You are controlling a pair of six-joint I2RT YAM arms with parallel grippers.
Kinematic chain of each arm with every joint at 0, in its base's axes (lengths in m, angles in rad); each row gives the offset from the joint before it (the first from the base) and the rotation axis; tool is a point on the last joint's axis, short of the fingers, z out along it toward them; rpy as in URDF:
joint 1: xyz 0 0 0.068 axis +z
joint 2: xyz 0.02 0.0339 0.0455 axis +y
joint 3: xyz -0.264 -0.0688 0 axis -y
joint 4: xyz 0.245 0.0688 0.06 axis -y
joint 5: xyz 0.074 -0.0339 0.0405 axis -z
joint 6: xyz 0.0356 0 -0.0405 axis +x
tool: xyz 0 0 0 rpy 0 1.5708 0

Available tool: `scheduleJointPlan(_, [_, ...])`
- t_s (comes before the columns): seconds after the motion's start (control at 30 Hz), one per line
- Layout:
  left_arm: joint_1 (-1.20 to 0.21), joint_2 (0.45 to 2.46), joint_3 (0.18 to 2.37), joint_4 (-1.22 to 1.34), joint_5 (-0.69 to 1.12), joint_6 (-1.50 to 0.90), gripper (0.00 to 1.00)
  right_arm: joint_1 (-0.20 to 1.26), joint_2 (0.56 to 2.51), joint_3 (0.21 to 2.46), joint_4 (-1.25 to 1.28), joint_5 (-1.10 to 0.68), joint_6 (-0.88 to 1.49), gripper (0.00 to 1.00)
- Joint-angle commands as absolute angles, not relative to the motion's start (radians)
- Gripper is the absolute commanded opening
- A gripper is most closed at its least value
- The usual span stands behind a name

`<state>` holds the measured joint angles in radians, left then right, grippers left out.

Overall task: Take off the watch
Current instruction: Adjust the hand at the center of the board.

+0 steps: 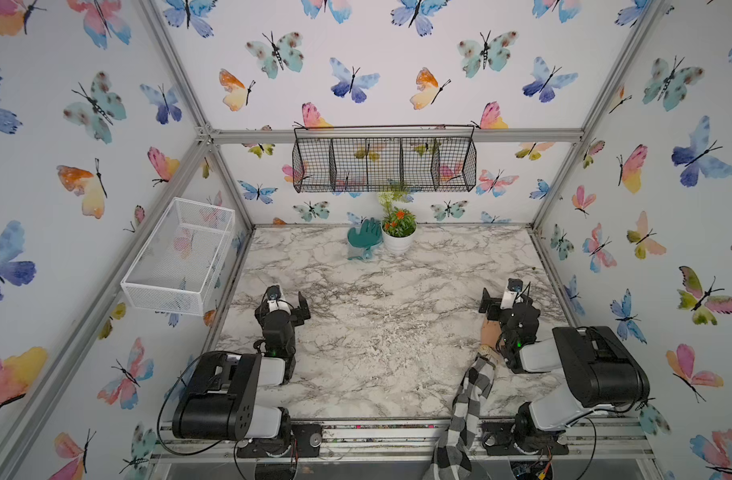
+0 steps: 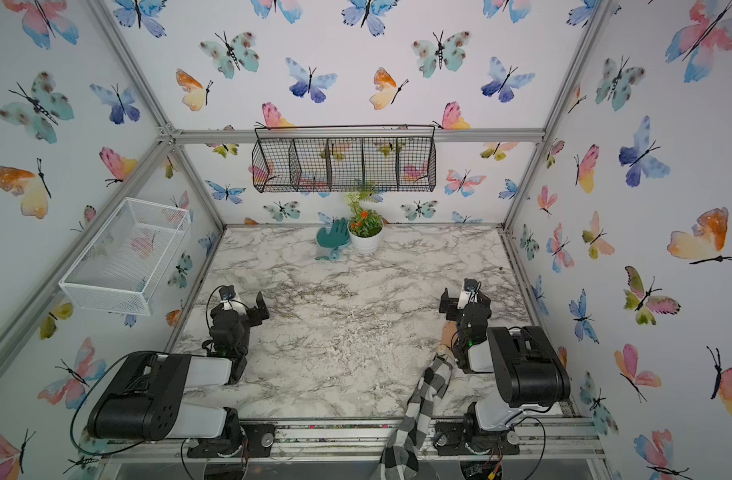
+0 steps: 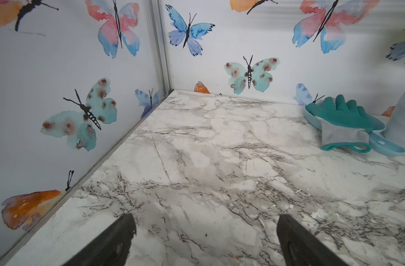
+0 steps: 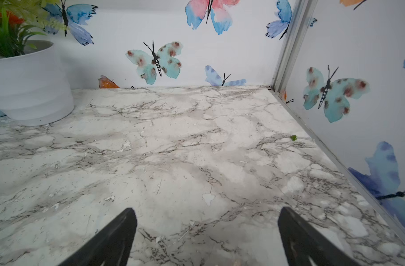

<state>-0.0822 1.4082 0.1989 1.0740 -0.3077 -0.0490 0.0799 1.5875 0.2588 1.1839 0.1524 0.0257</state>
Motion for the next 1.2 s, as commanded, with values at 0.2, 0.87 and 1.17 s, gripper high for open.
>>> scheduleJointPlan(0.2, [-0.078, 1.407, 0.196, 1.095, -0.296, -0.048, 0.98, 0.078, 1.579, 0.259, 1.192, 0.160, 0.035, 0.98])
scheduleJointPlan(0.87, [-0.096, 1.262, 0.434, 0.530, -0.354, -0.131, 0.98, 0.078, 1.342, 0.419, 0.752, 0.262, 0.149, 0.98])
scheduleJointPlan(1.17, [-0.302, 1.266, 0.733, 0.070, -0.380, -0.251, 0.98, 0.078, 1.320, 0.795, -0.053, 0.103, 0.609, 0.98])
